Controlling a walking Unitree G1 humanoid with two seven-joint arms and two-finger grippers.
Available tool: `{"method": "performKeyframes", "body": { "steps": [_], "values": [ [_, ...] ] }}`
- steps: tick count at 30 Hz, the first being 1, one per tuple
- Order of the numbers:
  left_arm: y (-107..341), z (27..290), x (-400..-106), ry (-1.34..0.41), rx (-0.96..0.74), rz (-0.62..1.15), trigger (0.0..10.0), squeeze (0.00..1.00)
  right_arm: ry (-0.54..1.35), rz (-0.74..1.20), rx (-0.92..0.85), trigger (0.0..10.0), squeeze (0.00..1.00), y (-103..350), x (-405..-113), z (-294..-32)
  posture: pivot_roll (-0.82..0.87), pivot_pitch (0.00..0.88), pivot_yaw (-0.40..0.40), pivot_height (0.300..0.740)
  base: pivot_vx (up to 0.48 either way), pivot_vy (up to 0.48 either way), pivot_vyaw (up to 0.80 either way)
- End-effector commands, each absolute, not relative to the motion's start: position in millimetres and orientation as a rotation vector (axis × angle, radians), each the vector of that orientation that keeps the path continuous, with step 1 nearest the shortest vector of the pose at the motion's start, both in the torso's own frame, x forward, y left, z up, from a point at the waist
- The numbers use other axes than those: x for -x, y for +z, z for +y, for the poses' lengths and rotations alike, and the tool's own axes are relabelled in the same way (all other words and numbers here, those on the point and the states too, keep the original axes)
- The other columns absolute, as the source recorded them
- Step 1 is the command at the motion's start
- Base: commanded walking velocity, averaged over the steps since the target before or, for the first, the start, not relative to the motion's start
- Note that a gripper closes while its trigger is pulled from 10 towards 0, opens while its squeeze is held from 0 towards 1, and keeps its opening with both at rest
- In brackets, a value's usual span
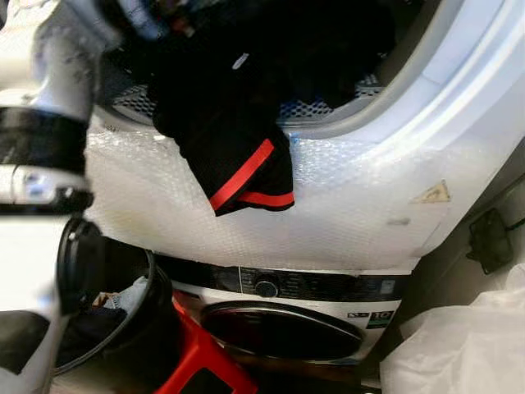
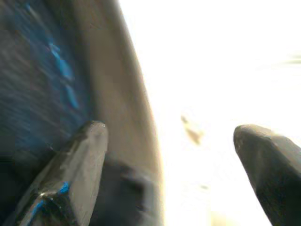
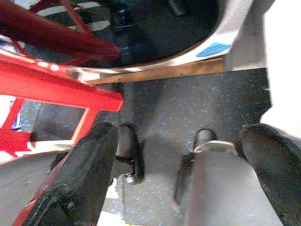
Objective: Clothes washing
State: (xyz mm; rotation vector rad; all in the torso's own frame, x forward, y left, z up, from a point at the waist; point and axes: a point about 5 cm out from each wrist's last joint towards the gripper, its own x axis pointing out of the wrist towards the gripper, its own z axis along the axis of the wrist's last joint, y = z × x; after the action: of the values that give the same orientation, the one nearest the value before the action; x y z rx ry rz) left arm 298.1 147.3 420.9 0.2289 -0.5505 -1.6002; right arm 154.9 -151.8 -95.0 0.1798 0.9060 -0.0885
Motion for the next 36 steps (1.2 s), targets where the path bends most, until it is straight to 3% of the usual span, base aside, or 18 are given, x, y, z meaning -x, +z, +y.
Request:
{"method": "performKeyframes", "body": {
  "steps": [1,6,10,14,19,21,30,34,36],
  "values": [
    [407,141,-277,-1.755,-0.301,-0.441,10.0,0.0,-0.059,1.031,-0.206,10.0,0.0,-107,-128,-136,0.11,0.056,0.153,0.74,0.0,0.0,0.0],
    [390,142,-265,-1.834,-0.255,-0.328,10.0,0.0,-0.051,1.029,-0.206,10.0,0.0,-106,-133,-134,0.13,0.026,0.153,0.74,0.0,0.0,0.0],
    [351,136,-231,-2.05,0.051,-0.115,10.0,0.0,-0.027,1.025,-0.203,10.0,0.0,-103,-142,-127,0.17,0.0,0.162,0.74,0.0,0.0,0.0],
    [321,128,-227,-2.064,0.156,0.001,10.0,0.0,-0.031,1.017,-0.211,10.0,0.0,-101,-148,-125,0.17,0.0,0.173,0.74,0.0,0.0,0.0],
    [273,116,-242,-1.826,0.312,0.05,10.0,0.0,-0.054,0.991,-0.235,10.0,0.0,-96,-159,-123,0.16,0.0,0.198,0.74,0.0,0.0,0.0],
    [254,109,-243,-1.673,0.26,0.057,10.0,0.0,-0.069,0.984,-0.239,10.0,0.0,-96,-162,-126,0.16,0.0,0.203,0.74,0.0,0.0,0.0],
    [226,117,-231,-1.497,0.018,0.115,10.0,0.0,-0.109,0.99,-0.23,10.0,0.0,-96,-163,-135,0.14,0.0,0.229,0.74,0.0,0.0,0.0],
    [212,123,-232,-1.341,-0.054,0.096,10.0,0.0,-0.125,0.993,-0.218,10.0,0.0,-96,-162,-140,0.12,0.0,0.234,0.74,0.0,0.0,0.0],
    [197,130,-237,-1.135,-0.102,0.039,10.0,0.0,-0.13,0.991,-0.213,10.0,0.0,-96,-163,-142,0.12,0.0,0.233,0.74,0.0,0.0,0.0]
  ]
}}
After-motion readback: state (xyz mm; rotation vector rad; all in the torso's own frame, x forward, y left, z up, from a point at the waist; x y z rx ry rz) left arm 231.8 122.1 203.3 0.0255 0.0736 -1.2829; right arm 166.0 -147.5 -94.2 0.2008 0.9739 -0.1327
